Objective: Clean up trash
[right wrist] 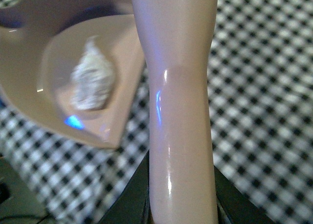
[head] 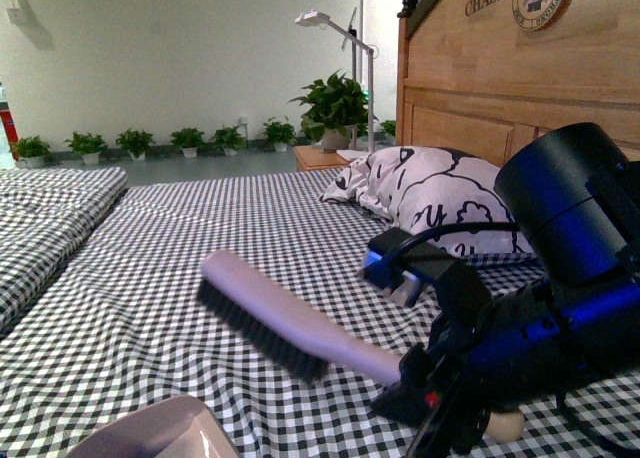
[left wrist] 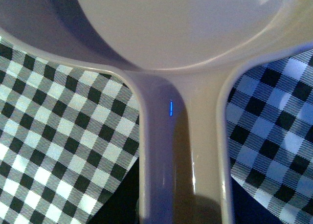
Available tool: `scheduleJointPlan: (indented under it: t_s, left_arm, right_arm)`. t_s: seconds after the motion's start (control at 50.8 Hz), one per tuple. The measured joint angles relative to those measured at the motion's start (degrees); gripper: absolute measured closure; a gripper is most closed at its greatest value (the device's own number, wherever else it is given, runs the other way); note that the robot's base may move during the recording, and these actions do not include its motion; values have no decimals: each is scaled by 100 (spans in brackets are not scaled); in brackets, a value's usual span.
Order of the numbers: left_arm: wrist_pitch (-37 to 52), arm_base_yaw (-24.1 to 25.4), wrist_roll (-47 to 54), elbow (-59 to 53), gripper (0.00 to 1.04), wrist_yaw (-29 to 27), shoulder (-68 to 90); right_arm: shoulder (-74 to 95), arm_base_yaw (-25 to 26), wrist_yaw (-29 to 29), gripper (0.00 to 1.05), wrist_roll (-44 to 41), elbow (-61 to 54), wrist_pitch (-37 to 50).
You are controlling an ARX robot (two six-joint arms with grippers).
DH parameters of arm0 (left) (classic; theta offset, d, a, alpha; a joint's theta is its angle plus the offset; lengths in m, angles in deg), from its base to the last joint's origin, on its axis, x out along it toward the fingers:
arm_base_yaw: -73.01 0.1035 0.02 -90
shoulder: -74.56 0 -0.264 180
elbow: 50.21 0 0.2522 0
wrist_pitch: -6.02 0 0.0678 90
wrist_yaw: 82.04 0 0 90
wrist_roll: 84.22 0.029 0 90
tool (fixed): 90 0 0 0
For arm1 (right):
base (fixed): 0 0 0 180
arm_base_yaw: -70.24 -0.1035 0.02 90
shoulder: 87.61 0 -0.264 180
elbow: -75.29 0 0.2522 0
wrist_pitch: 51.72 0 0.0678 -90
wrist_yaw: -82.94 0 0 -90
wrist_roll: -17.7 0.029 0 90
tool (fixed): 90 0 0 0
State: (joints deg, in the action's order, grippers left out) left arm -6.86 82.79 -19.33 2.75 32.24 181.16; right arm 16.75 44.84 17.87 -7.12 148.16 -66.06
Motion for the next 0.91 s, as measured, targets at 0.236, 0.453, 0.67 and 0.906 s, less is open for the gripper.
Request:
scheduleJointPlan:
  t_s: [0.236,0.453,0.67,0.906]
  left_arm:
    - [0,9,-2,0,81,15,0]
    - [96,35,-63,0,81,140,-61]
    - [933,177,-713,-57,81,640,-525]
    - [1956,308,-1757,-374,81,887,-1443]
  right_arm:
    - [824,645,-1567,86,-909,326,721]
    - [868,623,-1515,86,-1257,192,925]
    - [868,564,-1349,86,-1274,9,1078]
    - [839,566,-1207,86,-1078,-87,1351]
